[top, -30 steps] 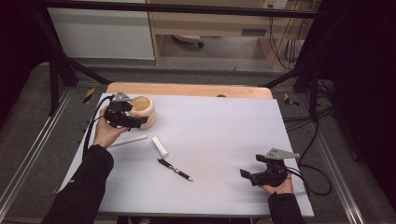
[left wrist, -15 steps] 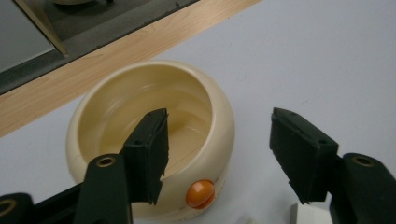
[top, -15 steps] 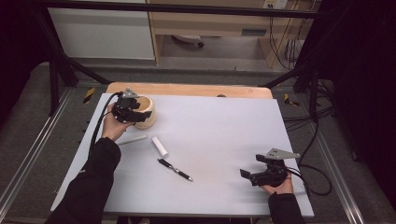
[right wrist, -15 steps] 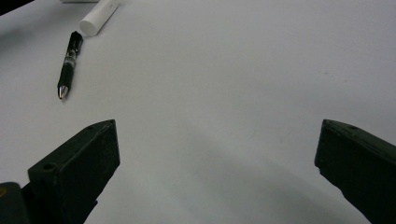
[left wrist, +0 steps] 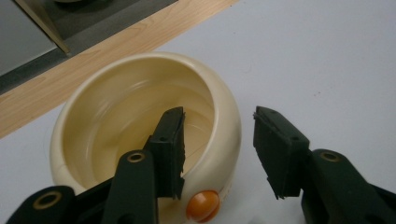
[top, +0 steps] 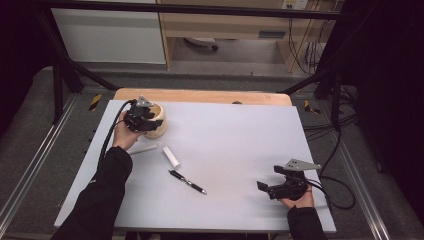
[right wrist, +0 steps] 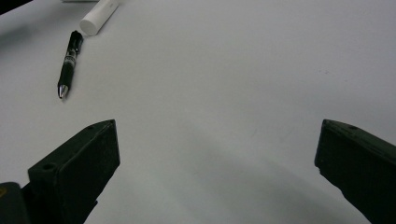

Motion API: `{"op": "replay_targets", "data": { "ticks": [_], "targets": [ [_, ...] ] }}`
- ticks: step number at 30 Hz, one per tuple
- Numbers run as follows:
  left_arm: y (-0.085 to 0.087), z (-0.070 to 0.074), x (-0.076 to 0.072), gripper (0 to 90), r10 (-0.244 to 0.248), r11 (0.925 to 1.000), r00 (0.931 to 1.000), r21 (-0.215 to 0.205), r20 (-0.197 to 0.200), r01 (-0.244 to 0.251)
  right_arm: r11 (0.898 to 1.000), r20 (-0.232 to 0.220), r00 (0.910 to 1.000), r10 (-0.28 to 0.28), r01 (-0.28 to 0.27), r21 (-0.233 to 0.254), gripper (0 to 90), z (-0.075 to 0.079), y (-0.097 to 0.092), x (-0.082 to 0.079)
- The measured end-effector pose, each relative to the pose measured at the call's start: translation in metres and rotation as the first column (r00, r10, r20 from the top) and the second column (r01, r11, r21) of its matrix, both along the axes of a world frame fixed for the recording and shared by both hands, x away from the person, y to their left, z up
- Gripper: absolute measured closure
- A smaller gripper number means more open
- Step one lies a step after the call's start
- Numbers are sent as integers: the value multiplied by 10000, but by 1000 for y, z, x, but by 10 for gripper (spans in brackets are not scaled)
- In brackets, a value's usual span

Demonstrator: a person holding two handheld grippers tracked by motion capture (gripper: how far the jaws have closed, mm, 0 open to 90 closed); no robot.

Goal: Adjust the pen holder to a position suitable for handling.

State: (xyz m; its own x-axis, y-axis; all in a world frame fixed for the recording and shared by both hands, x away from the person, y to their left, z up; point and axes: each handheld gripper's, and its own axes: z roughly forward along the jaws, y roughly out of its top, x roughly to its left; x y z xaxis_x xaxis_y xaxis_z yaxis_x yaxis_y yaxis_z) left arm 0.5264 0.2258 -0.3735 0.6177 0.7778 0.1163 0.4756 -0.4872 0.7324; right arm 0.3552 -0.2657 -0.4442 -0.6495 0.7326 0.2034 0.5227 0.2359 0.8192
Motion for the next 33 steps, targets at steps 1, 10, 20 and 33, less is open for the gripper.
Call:
{"op": "replay_targets", "data": {
  "ticks": [1,10,20,33],
  "targets": [
    [0,0,1,558,15,10000,10000,21,-5,-15,10000,18,10000,20,-20,-16,7,0,0,0],
    [-2,1,2,635,-67,9999,10000,153,-13,68,10000,15,10000,27,-27,-10,7,0,0,0],
    [-6,1,1,729,-343,9988,9993,349,-111,347,10000,7,10000,20,-20,3,7,0,0,0],
    [-5,2,-1,748,-383,9990,9986,197,-376,391,10000,-13,10000,10,-10,38,7,0,0,0]
  ]
}}
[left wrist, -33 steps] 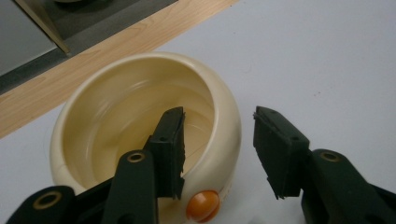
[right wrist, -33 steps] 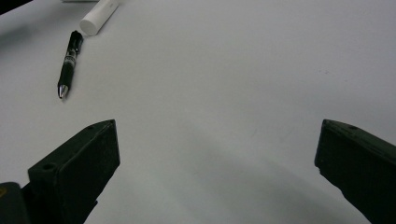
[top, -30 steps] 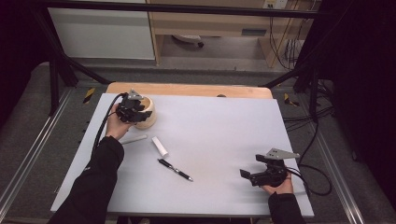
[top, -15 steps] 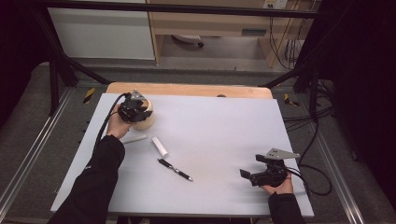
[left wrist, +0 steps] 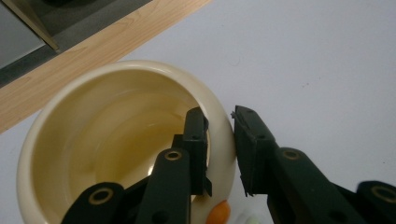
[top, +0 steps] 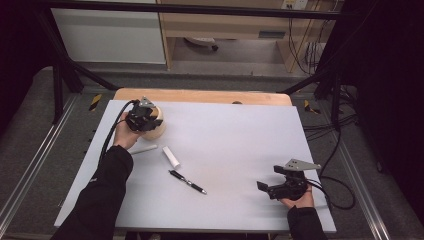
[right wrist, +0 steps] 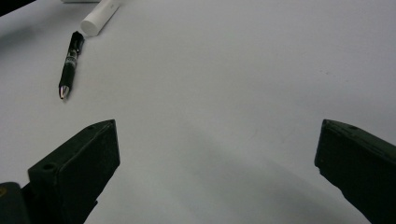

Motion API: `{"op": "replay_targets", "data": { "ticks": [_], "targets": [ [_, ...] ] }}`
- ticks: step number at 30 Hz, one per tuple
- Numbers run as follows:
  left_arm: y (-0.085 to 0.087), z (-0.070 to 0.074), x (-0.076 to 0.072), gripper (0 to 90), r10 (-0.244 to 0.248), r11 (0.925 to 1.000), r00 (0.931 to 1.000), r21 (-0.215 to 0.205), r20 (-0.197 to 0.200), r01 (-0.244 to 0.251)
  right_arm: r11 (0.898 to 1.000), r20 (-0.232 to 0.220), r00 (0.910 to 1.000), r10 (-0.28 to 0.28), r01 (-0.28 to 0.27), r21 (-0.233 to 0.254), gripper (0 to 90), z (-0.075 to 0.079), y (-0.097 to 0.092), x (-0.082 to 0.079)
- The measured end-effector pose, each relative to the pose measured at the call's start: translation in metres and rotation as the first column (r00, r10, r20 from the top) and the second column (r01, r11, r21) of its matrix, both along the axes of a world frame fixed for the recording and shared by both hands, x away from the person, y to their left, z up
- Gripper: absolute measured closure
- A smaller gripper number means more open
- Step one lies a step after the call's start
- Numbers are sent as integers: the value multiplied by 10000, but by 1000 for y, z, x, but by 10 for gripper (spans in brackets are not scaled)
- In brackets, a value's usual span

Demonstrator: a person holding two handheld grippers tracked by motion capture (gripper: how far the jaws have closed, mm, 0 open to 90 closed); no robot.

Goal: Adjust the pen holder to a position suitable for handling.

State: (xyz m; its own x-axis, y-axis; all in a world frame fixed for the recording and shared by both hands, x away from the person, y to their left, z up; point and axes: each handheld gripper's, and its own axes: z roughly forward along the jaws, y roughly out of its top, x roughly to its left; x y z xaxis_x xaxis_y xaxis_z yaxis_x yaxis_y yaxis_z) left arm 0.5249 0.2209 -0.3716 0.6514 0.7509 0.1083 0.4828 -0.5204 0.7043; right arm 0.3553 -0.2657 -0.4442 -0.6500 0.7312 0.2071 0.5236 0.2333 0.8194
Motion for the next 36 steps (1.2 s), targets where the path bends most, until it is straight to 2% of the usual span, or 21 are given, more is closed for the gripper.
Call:
{"op": "replay_targets", "data": {
  "ticks": [5,9,19,22,31,36],
  "targets": [
    [0,0,-1,755,70,9999,10000,-116,-30,-70,10000,0,10000,1,-1,-12,7,0,0,0],
    [2,0,-3,757,118,9999,9999,-58,51,-118,10000,3,10000,0,0,-19,7,0,0,0],
    [5,14,-14,762,-38,9987,9995,-516,314,55,10000,1,10000,-3,3,-5,7,0,0,0],
    [2,19,-22,762,-148,9973,9990,-719,419,178,10000,18,10000,4,-4,-14,7,0,0,0],
    [-10,28,-37,764,-459,9941,9976,-958,520,507,10000,32,10000,-17,17,-28,7,0,0,0],
    [-20,31,-44,764,-618,9934,9965,-928,555,668,10000,27,10000,-13,13,-39,7,0,0,0]
  ]
}}
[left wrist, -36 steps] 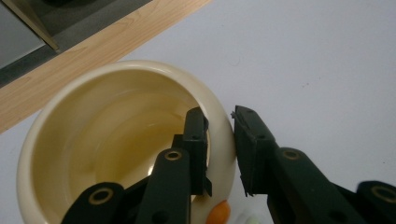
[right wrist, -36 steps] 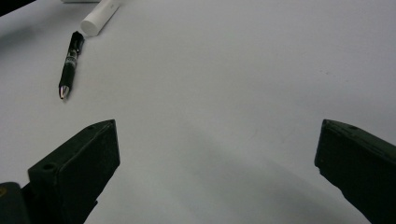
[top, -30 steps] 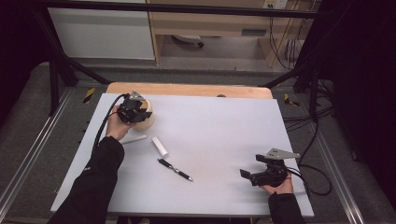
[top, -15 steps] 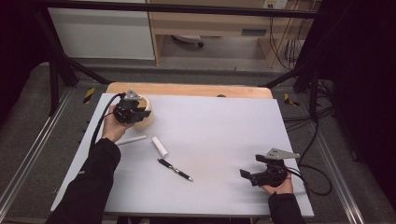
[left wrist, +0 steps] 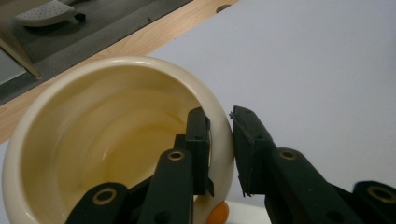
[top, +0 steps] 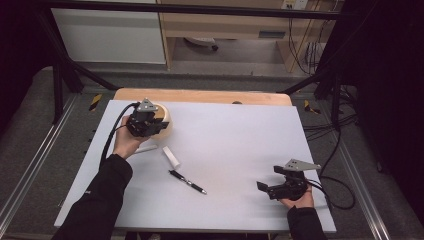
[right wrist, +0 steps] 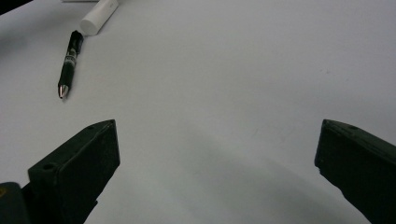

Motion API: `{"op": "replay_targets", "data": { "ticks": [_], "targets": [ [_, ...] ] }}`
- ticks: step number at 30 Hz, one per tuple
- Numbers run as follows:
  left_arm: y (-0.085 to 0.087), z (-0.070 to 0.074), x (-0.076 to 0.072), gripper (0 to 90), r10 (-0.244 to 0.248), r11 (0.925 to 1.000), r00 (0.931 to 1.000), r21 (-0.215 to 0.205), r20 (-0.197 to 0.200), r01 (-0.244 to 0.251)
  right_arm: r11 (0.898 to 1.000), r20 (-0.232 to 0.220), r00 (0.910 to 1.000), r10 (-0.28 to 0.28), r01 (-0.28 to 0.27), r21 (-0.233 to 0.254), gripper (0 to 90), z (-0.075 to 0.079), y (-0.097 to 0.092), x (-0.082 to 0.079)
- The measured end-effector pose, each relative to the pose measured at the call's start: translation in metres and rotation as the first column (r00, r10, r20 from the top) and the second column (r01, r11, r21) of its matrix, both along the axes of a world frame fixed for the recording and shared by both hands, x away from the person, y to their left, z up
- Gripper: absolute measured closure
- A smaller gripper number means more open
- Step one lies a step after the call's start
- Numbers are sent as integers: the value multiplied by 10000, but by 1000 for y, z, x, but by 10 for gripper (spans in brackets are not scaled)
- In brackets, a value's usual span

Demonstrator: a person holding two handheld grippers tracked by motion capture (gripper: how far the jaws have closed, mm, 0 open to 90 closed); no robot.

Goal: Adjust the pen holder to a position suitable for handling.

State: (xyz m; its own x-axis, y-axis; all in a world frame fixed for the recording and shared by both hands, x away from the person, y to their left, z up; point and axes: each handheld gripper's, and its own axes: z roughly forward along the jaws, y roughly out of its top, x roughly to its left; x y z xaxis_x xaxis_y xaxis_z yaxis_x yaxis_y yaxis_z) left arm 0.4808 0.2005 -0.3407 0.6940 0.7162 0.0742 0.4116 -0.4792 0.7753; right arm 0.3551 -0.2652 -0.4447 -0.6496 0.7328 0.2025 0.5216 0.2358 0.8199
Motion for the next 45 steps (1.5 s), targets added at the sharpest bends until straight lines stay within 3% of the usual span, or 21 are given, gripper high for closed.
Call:
{"op": "replay_targets", "data": {
  "ticks": [9,17,29,45],
  "targets": [
    [-30,7,-11,766,-552,9982,9985,-233,22,552,10000,1,10000,7,-7,-28,7,0,0,0],
    [-60,8,-20,767,-1101,9938,9937,-199,-192,1097,10000,-44,10000,-6,6,-13,7,0,0,0],
    [-92,-9,-28,766,-1541,9880,9858,-244,-663,1528,10000,-8,10000,21,-21,-34,7,-1,0,0],
    [-109,-29,-23,763,-1716,9852,9768,-207,-1279,1704,10000,-14,10000,42,-42,-42,7,-1,1,0]
  ]
}}
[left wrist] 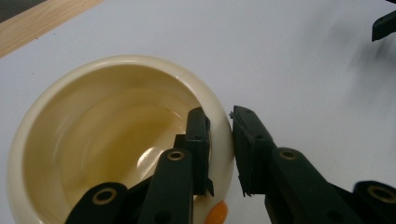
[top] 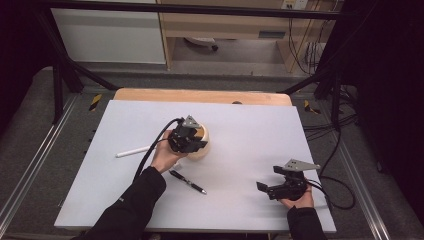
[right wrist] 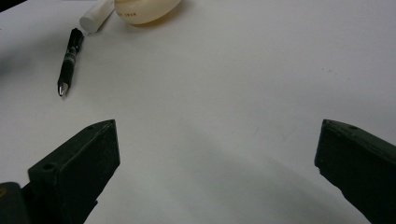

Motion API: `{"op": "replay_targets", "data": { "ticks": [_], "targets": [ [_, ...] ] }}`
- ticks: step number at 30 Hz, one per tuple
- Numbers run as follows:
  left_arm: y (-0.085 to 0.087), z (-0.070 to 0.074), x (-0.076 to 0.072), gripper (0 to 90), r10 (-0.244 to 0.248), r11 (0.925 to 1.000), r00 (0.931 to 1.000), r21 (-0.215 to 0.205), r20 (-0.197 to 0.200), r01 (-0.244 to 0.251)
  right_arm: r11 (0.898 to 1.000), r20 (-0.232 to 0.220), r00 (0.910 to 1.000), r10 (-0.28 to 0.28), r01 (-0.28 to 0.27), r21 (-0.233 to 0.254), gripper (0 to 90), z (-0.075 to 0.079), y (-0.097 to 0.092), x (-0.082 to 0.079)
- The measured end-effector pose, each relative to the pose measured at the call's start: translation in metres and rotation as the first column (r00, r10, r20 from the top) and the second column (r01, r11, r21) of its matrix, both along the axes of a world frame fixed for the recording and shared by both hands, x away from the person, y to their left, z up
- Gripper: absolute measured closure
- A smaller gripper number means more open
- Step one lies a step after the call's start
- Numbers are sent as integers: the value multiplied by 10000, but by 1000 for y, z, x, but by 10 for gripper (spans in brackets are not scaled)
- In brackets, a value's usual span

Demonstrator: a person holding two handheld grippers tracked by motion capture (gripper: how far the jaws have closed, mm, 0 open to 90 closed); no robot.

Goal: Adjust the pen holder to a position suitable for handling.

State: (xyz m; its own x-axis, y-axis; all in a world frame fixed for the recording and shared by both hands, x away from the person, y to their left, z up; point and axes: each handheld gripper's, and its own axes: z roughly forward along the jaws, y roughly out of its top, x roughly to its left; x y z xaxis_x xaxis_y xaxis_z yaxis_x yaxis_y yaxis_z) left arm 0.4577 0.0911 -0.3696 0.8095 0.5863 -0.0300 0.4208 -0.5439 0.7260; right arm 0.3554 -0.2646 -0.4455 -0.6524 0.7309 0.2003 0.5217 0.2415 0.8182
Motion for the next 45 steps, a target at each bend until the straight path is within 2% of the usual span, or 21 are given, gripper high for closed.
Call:
{"op": "replay_targets", "data": {
  "ticks": [8,17,22,23,24,27,28,30,36,39,45],
  "targets": [
    [-5,-4,4,760,-37,10000,10000,-58,-42,37,10000,-17,10000,0,0,-4,7,0,0,0],
    [-7,-5,6,729,38,9999,9998,-141,174,-35,10000,-14,10000,10,-10,1,7,0,0,0],
    [-5,-3,5,617,169,9998,9994,-94,313,-166,10000,5,10000,1,-1,15,7,0,0,0],
    [-4,-2,4,566,209,9997,9991,-108,370,-205,10000,-13,10000,-10,10,33,7,0,0,0],
    [0,1,3,537,322,9993,9982,-189,511,-313,10000,1,10000,-2,2,24,7,0,0,0],
    [5,5,1,486,425,9987,9972,-320,613,-405,10000,-5,10000,-9,9,19,7,0,0,0],
    [7,7,0,426,493,9983,9965,-341,677,-471,10000,3,10000,-1,1,33,7,0,0,0],
    [12,11,-3,406,599,9976,9952,-382,778,-571,10000,-16,10000,-18,18,43,6,0,0,-1],
    [34,16,-11,306,944,9945,9930,-523,704,-909,10000,-24,10000,-20,20,43,7,0,0,-1],
    [48,15,-16,263,1123,9928,9907,-504,771,-1087,10000,-42,10000,-27,27,28,7,0,0,-1],
    [78,10,-28,208,1465,9879,9872,-604,635,-1427,10000,-84,10000,-39,39,18,6,0,1,-1]
  ]
}}
